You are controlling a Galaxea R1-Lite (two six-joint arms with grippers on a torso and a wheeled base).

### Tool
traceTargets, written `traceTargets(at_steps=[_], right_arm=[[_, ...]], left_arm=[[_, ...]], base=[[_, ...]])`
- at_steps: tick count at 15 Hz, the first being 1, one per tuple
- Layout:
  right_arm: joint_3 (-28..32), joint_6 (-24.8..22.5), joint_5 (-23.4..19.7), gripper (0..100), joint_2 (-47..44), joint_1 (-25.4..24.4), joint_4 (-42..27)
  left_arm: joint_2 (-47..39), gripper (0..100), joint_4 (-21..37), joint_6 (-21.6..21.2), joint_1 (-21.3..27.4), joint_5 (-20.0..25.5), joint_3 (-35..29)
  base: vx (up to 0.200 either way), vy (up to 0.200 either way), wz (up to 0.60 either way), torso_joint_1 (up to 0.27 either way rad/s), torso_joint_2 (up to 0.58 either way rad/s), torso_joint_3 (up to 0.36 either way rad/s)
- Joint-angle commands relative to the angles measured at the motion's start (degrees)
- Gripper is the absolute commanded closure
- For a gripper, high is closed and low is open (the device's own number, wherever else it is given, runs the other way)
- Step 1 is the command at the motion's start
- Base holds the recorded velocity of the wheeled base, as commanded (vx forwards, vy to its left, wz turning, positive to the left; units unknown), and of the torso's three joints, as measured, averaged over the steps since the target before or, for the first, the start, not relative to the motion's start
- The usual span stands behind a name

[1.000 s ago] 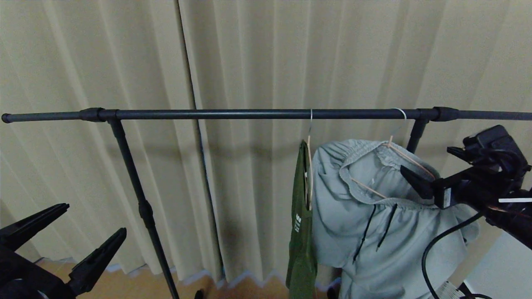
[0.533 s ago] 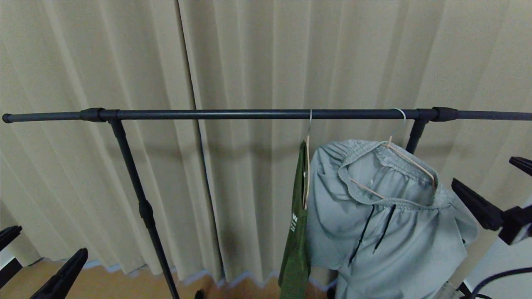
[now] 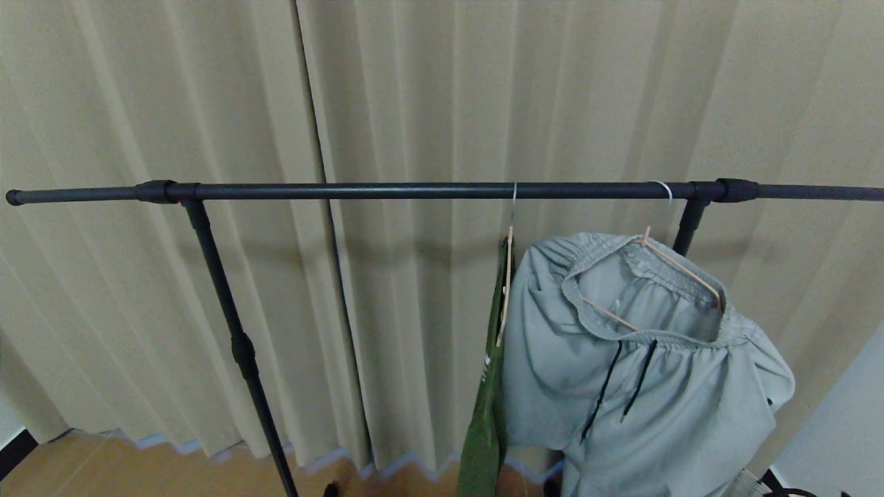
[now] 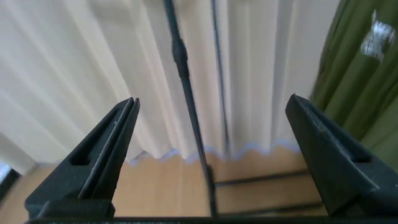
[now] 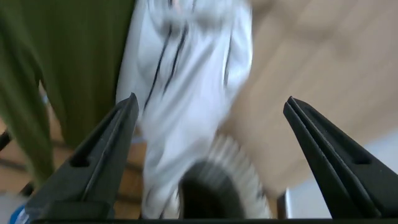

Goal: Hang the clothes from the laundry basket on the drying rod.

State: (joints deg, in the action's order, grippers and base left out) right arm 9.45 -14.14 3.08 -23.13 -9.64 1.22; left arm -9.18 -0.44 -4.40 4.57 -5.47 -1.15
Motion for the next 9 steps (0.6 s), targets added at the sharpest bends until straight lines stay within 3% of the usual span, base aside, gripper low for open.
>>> traceTargets(at_steps=[1, 3, 4, 8, 9], right_arm=[[-0.39, 2.54, 2.54, 0, 15.13, -0.03, -10.62], [-0.57, 2.98, 4.56, 0, 17.94, 0.06, -15.02], [-0.83, 6.58, 6.94, 0, 17.85, 0.41, -15.55], [-1.36, 8.60, 8.61, 0, 17.76, 1.64, -15.90], [-1.27, 8.60, 9.66, 0, 17.15, 3.23, -15.90]], left_arm=[[3.73, 0, 0.44, 1.85, -1.32, -3.14, -0.44], [4.35, 0, 0.53, 3.35, -1.93, -4.81, -0.44], [4.61, 0, 0.26, 5.02, -2.29, -4.81, 0.27], [4.78, 0, -0.26, 5.37, -2.37, -3.49, 0.62], [4.78, 0, -0.26, 5.19, -2.37, -1.38, 0.62]], base=[[0.000, 0.000, 0.00, 0.000, 0.00, 0.000], [0.000, 0.000, 0.00, 0.000, 0.00, 0.000], [0.000, 0.000, 0.00, 0.000, 0.00, 0.000], [0.000, 0.000, 0.00, 0.000, 0.00, 0.000], [0.000, 0.000, 0.00, 0.000, 0.00, 0.000]])
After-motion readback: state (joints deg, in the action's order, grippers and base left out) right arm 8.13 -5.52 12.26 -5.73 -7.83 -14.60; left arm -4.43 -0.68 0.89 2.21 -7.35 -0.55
